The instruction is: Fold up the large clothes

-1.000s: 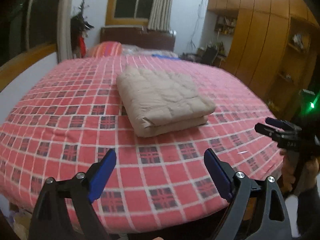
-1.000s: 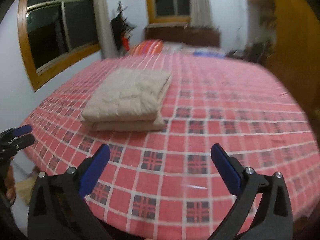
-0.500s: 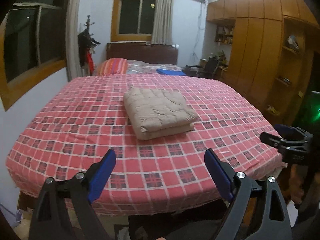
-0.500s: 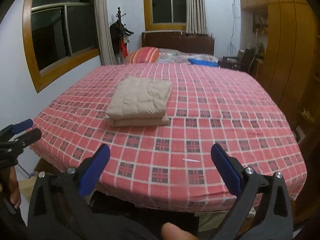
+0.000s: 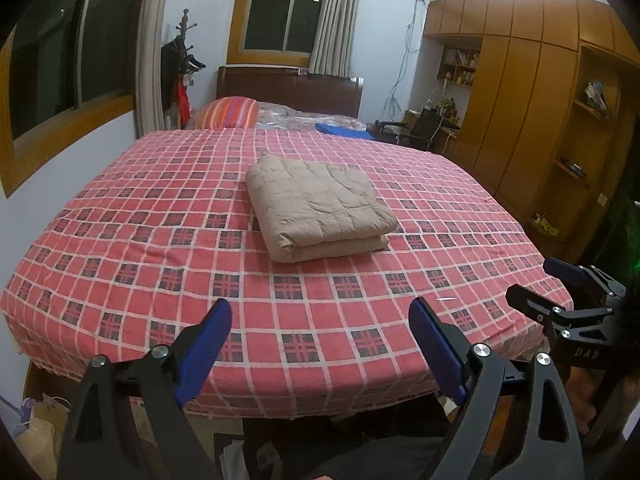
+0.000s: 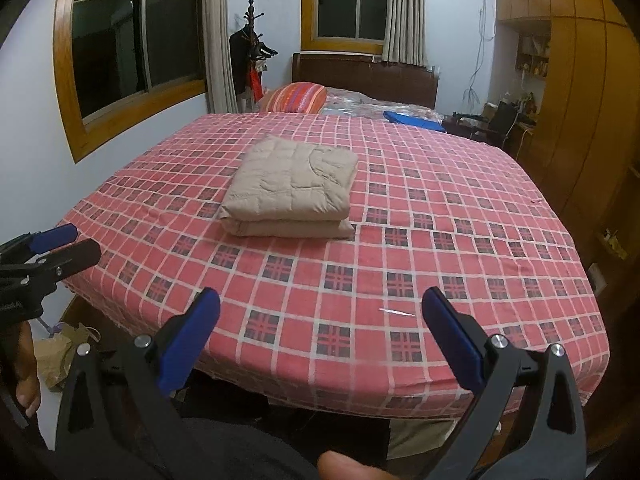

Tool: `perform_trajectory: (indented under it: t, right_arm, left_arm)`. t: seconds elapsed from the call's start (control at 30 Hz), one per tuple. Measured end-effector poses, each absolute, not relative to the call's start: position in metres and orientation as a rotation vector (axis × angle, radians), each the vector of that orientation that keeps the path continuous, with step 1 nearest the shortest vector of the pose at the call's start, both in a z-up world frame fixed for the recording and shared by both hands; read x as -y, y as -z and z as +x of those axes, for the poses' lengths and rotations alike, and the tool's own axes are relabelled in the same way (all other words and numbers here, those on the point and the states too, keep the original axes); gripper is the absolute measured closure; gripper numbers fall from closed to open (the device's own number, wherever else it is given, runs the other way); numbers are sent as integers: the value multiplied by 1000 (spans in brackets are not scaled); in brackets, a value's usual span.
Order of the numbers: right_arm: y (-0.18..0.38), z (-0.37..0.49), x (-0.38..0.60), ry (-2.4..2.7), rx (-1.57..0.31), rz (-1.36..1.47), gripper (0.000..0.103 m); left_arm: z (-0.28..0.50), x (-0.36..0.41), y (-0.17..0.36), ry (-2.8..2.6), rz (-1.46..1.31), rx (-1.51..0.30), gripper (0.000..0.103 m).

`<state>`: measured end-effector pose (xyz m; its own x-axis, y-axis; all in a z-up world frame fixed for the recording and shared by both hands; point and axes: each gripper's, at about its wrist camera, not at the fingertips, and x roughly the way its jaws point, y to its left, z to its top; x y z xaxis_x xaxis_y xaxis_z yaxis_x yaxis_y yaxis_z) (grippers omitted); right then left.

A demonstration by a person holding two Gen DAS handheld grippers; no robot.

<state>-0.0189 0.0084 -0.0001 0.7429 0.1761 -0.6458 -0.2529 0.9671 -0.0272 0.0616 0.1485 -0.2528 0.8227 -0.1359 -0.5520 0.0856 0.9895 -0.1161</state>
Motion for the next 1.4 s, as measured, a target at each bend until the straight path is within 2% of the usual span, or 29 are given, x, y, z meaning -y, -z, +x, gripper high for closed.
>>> perform_trajectory:
  t: [1.4]
  right_arm:
    - [-3,-19,-5,-236,-660,-111,3]
  left_arm:
    - [64,-153,259,113,-98,-608,13]
